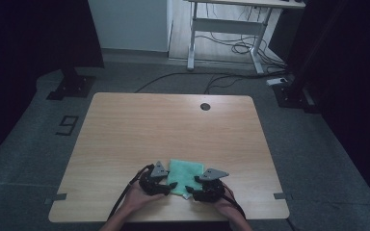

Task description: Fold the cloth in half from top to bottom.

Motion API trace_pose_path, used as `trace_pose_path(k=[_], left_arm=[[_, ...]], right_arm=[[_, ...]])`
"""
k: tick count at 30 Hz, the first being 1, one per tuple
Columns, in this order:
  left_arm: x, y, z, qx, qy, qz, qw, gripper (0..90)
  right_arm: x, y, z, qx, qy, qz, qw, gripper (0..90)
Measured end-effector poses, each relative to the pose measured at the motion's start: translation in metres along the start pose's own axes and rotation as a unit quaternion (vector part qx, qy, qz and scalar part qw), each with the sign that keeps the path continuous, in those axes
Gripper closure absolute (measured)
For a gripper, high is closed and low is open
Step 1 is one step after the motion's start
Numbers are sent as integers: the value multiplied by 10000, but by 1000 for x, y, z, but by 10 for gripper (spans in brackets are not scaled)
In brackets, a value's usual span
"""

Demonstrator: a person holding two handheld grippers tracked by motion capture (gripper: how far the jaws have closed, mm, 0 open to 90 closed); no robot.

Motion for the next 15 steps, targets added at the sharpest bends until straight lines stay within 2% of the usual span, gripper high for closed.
trace_pose_path(k=[6,8,11,12,15], left_arm=[[2,2,2,31,44,77,10000,445],[3,3,5,111,222,330,9991,460],[0,6,7,116,136,346,9992,464],[-5,9,10,88,-39,262,9996,461],[-11,11,13,66,-123,240,9996,455]], right_arm=[[0,-2,-3,-18,11,-13,10000,430],[0,1,-2,-60,-61,-83,9999,441],[5,3,-1,-50,-31,-105,9999,450],[10,6,1,-50,-3,-149,9999,456],[14,9,3,-63,3,-167,9998,456]])
Point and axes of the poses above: each handheld gripper's, and its own axes: y roughly forward along the jaws, z roughly out of its top, x roughly to its right, the point moved 6 cm from there along y, roughly forward along the jaws, and after that the axes turned 9 degrees about -y, right-handed, at the moved point
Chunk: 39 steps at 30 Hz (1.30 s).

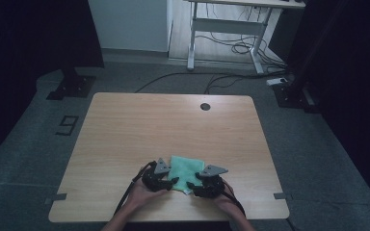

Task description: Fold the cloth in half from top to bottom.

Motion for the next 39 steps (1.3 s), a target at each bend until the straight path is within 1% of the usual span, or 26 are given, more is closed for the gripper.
trace_pose_path(k=[2,3,4,5,6,7,8,9,10,11,12,13,14,15,18,19,27,30,32,33,34,35,37,38,39], left_arm=[[-5,3,4,8,-33,38,10000,453],[-10,5,7,35,1,124,9999,454],[-10,5,7,35,1,124,9999,454],[-14,8,11,40,-20,149,9999,455],[-14,8,11,40,-20,149,9999,455],[-20,12,15,49,-68,161,9998,455],[-20,12,15,49,-68,161,9998,454],[-22,13,17,46,-99,176,9998,454],[-28,17,22,58,-128,230,9996,455],[-28,17,22,58,-128,230,9996,455],[-31,19,25,73,-128,259,9996,455],[-37,22,29,72,-189,288,9994,455],[-37,22,29,72,-189,288,9994,455],[-42,24,32,74,-256,312,9992,455],[-45,26,35,68,-270,364,9989,455],[-46,27,37,57,-256,424,9988,456],[-48,29,40,32,-239,483,9985,459],[-48,28,41,25,-225,505,9985,453],[-48,23,43,94,-218,530,9983,449],[-47,14,46,251,-279,496,9981,449],[-47,14,46,251,-279,496,9981,449],[-47,4,49,375,-311,489,9976,449],[-45,-6,50,475,-327,494,9971,450],[-45,-6,50,475,-327,494,9971,450],[-42,-16,49,545,-321,470,9969,450]], right_arm=[[4,4,3,-12,1,-27,10000,456],[9,7,5,-23,17,-60,10000,456],[12,10,7,-6,38,-67,10000,456],[16,12,9,18,77,-85,9999,457],[19,15,10,27,122,-81,9999,457],[24,17,12,42,157,-84,9998,458],[24,17,12,42,157,-84,9998,458],[28,20,15,45,203,-95,9997,460],[36,27,20,24,221,-147,9996,460],[36,27,20,24,221,-147,9996,460],[43,33,24,-8,216,-204,9996,460],[47,35,26,-15,233,-221,9995,460],[47,35,26,-15,233,-221,9995,460],[52,39,29,-8,259,-237,9994,460],[56,43,31,-13,277,-257,9993,460],[58,45,33,-25,269,-283,9992,460],[64,48,34,75,353,-313,9989,461],[64,48,35,83,337,-339,9988,454],[63,46,36,125,305,-383,9987,427],[62,42,38,207,306,-398,9985,419],[62,42,38,207,306,-398,9985,419],[60,34,40,288,310,-425,9982,416],[57,28,41,377,267,-405,9981,413],[55,24,41,423,258,-399,9980,412],[53,21,40,453,242,-394,9979,410]])
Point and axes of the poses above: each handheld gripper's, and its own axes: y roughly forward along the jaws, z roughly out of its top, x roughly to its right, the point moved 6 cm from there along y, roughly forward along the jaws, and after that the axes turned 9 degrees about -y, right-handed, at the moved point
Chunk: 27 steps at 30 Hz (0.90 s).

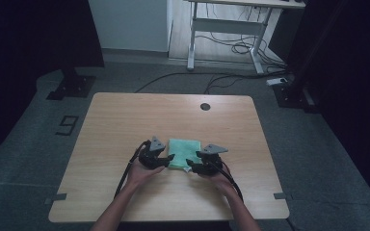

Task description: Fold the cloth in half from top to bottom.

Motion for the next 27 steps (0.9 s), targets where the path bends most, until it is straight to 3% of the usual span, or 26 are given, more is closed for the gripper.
trace_pose_path(k=[10,20,27], left_arm=[[14,-33,-16,92,51,-123,9999,438],[22,-47,-30,180,39,-293,9994,427],[24,-59,-52,125,23,-271,9996,421]], right_arm=[[-10,-26,-6,114,-143,77,9998,398],[-15,-48,-11,357,-90,0,9993,407],[-20,-67,-27,387,-9,-61,9992,405]])
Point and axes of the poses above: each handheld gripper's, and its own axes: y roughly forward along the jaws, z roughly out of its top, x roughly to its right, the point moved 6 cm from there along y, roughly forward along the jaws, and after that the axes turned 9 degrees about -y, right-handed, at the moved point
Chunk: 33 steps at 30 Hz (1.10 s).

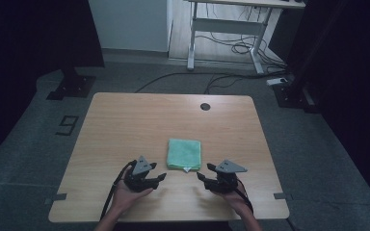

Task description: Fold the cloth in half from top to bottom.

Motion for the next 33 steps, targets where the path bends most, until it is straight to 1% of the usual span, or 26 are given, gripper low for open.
trace_pose_path(k=[2,3,4,5,6,7,8,9,10,11,12,14,15,16,19,21,24,27,33], left_arm=[[-1,-2,-3,6,-7,19,10000,420],[-1,-4,-6,-5,-23,39,10000,418],[-2,-5,-8,-1,-39,49,10000,418],[-3,-7,-12,0,-82,52,10000,418],[-4,-9,-14,4,-98,61,9999,417],[-6,-12,-20,23,-169,81,9998,417],[-6,-12,-20,23,-169,81,9998,420],[-7,-14,-25,31,-197,128,9997,422],[-7,-14,-25,31,-197,128,9997,420],[-8,-17,-31,-37,-162,185,9997,419],[-8,-17,-31,-37,-162,185,9997,419],[-8,-18,-35,-69,-192,160,9997,417],[-8,-19,-37,-83,-197,178,9996,416],[-9,-19,-41,-86,-212,203,9995,416],[-10,-19,-43,-109,-239,210,9994,416],[-11,-18,-44,-130,-217,244,9994,417],[-12,-18,-45,-141,-199,267,9993,416],[-12,-17,-47,-153,-206,260,9993,416],[-12,-17,-47,-136,-209,257,9994,416]], right_arm=[[-1,-3,-2,2,24,-12,10000,406],[-1,-7,-7,13,71,-39,10000,409],[-1,-7,-7,13,71,-39,10000,409],[0,-9,-9,11,105,-47,9999,410],[-1,-11,-13,-22,139,-53,9999,409],[-1,-12,-18,-84,156,-71,9998,409],[-1,-12,-18,-84,156,-71,9998,409],[-2,-14,-26,-194,191,-60,9996,408],[-2,-14,-26,-194,191,-60,9996,408],[-2,-16,-31,-257,264,-96,9993,409],[-2,-16,-31,-257,264,-96,9993,409],[-2,-18,-35,-264,340,-118,9990,408],[-1,-21,-39,-295,392,-130,9987,407],[-1,-21,-41,-300,379,-138,9987,406],[-1,-22,-44,-369,371,-176,9985,403],[-3,-25,-45,-327,347,-162,9987,400],[-3,-26,-47,-393,366,-134,9985,394],[-3,-28,-48,-370,416,-164,9983,393],[-4,-28,-48,-352,369,-161,9986,390]])
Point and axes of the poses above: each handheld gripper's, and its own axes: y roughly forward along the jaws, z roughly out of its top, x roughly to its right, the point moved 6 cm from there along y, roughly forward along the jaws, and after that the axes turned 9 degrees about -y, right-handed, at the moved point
